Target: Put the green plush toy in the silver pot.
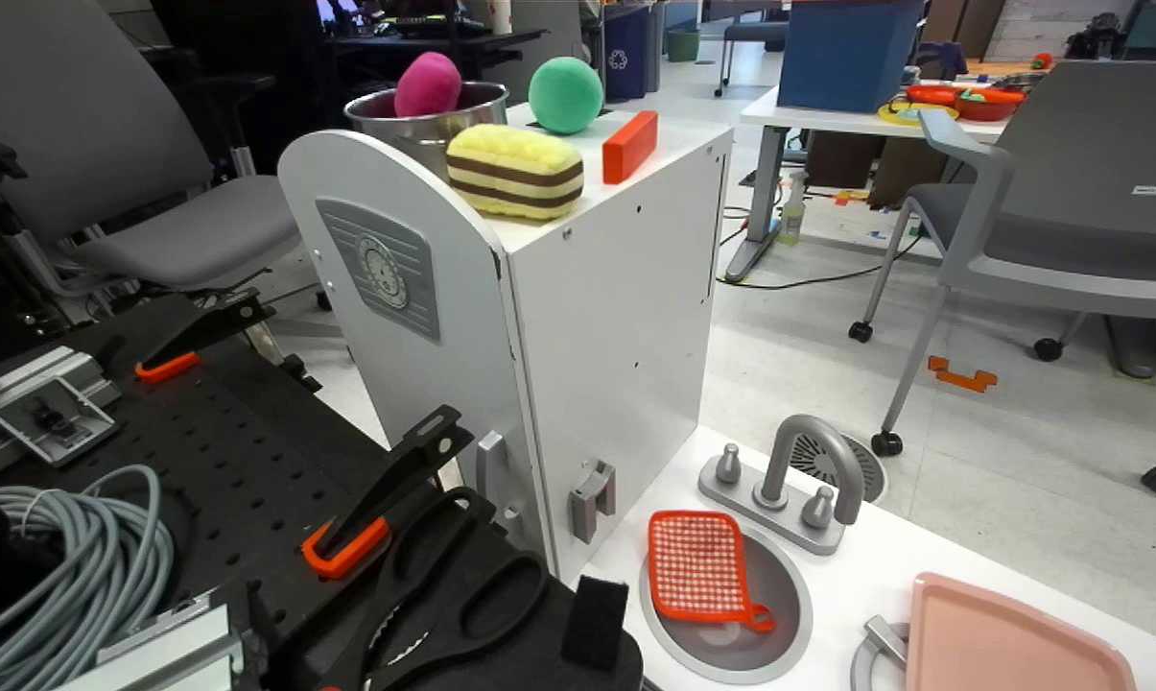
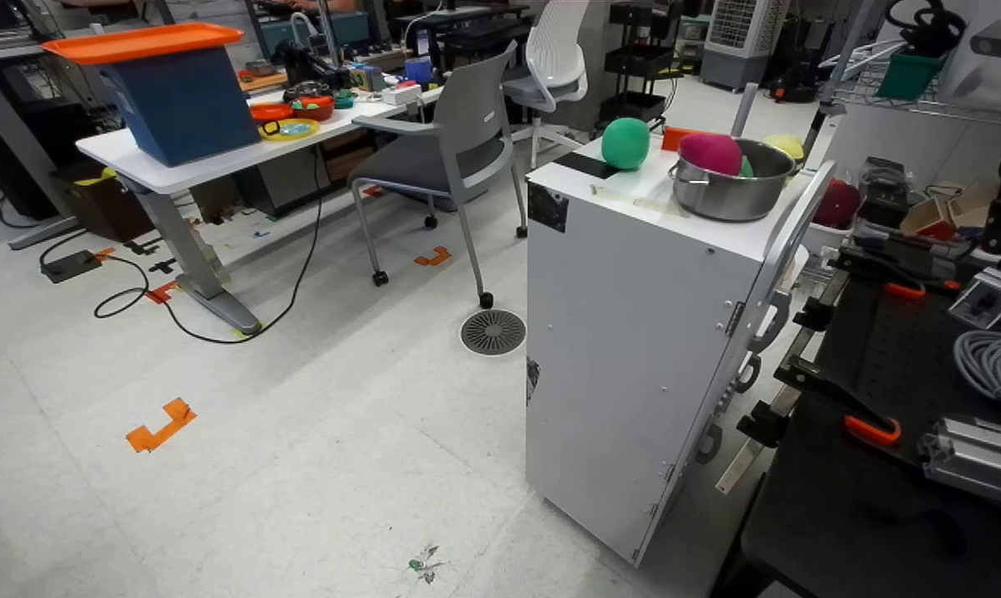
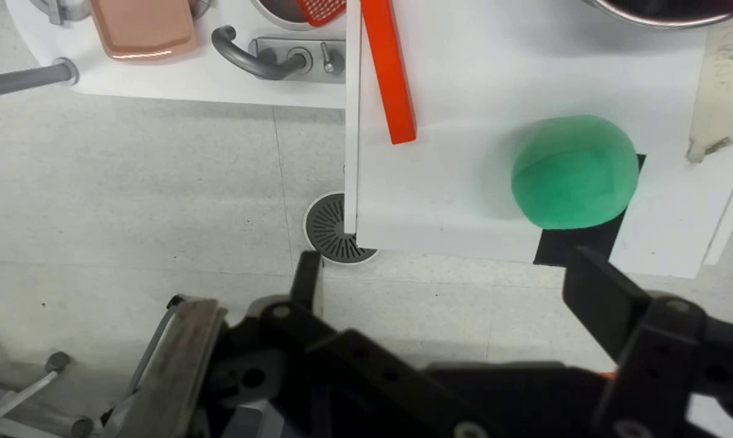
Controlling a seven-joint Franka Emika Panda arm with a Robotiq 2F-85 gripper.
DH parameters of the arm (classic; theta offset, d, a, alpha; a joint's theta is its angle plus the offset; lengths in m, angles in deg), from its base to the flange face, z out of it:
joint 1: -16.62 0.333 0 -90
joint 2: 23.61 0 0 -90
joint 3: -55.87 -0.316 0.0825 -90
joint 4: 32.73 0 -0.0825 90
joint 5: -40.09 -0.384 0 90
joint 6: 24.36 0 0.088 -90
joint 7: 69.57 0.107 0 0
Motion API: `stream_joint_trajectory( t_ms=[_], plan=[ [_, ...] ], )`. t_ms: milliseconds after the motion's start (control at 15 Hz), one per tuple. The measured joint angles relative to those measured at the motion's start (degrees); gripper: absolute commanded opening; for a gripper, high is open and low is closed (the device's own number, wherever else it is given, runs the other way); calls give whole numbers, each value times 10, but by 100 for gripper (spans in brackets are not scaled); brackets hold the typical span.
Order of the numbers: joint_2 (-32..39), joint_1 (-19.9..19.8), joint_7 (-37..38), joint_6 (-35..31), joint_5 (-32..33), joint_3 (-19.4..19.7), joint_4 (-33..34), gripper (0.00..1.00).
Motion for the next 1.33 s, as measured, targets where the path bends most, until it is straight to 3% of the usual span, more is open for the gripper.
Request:
stream_joint_trajectory(
  t_ms=[1000,1333],
  plan=[
    [32,21,26,0,-2,-11,-12,100],
    [51,21,19,0,-60,-16,-11,100]
  ],
)
